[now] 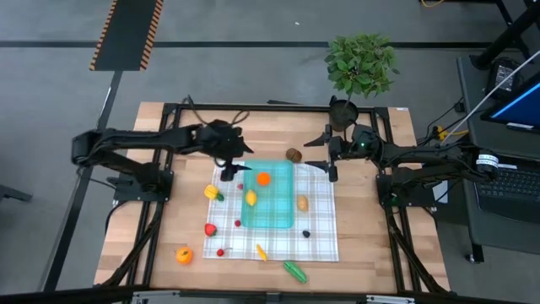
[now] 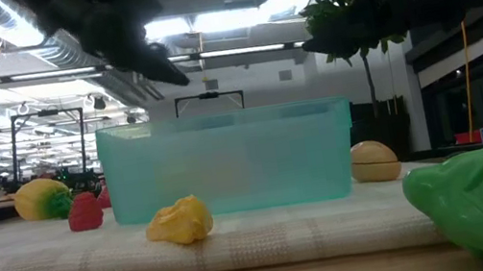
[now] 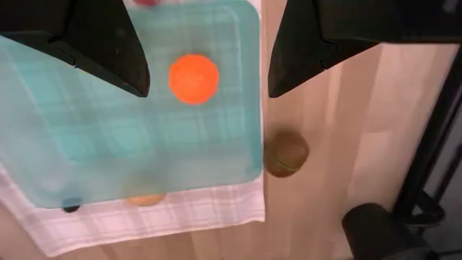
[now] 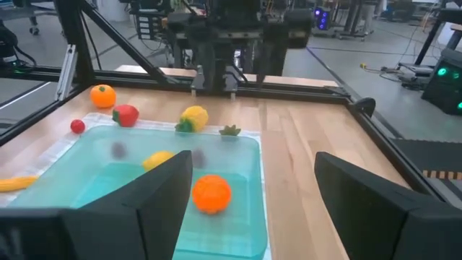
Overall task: Pick and placing Produce into tupperware
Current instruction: Put the brown kiwi into the blue bin
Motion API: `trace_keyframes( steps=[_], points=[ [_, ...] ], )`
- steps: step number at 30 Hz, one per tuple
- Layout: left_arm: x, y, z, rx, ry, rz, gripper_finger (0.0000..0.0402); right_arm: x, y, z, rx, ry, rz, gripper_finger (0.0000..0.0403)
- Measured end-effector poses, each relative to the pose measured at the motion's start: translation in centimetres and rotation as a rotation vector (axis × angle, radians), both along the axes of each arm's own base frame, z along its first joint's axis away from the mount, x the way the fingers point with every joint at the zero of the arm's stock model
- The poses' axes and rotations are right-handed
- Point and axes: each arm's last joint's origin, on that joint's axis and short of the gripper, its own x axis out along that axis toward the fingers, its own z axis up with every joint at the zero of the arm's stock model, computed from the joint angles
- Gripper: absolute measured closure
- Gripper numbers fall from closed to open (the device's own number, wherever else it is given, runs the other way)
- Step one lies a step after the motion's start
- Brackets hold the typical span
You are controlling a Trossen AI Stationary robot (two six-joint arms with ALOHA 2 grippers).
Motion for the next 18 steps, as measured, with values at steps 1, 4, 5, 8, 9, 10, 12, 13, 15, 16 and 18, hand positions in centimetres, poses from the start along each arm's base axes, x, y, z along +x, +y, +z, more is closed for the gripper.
trace_keyframes(
  steps=[1,4,5,8,9,10,12,13,15,16,18],
  points=[
    [-0.5,-0.2,0.1,0.003,-0.016,-0.002,0.0126,0.0,0.0,0.0,0.000,-0.001,0.000,0.0111],
    [-2.0,-1.0,0.4,0.011,-0.063,-0.015,0.0126,0.1,0.2,-0.1,0.019,0.007,0.009,0.0111],
    [-2.5,-1.2,0.5,0.004,-0.076,-0.014,0.0126,0.1,0.4,-0.2,0.034,0.017,0.016,0.0111],
    [-3.7,-1.8,0.3,-0.001,-0.093,-0.020,0.0126,0.3,1.4,-0.3,0.067,0.035,0.056,0.0111],
    [-4.1,-1.9,0.2,0.001,-0.103,-0.023,0.0126,0.4,1.8,-0.3,0.067,0.035,0.065,0.0111],
    [-4.3,-2.0,0.2,0.004,-0.125,-0.024,0.0127,0.5,2.2,-0.3,0.062,0.037,0.062,0.0111],
    [-4.9,-2.3,0.0,-0.004,-0.152,-0.020,0.0126,0.7,3.0,-0.4,0.044,0.047,0.049,0.0111],
    [-5.1,-2.3,0.0,-0.004,-0.167,-0.020,0.0127,0.8,3.3,-0.4,0.032,0.048,0.034,0.0111],
    [-5.5,-2.5,-0.2,-0.005,-0.176,-0.021,0.0126,0.9,3.9,-0.5,0.003,0.059,-0.006,0.0111],
    [-5.6,-2.5,-0.3,-0.008,-0.178,-0.019,0.0127,0.9,4.1,-0.6,-0.008,0.073,-0.037,0.0111],
    [-5.9,-2.6,-0.7,-0.021,-0.171,-0.012,0.0127,0.9,4.3,-1.0,-0.022,0.109,-0.102,0.0111]
  ],
)
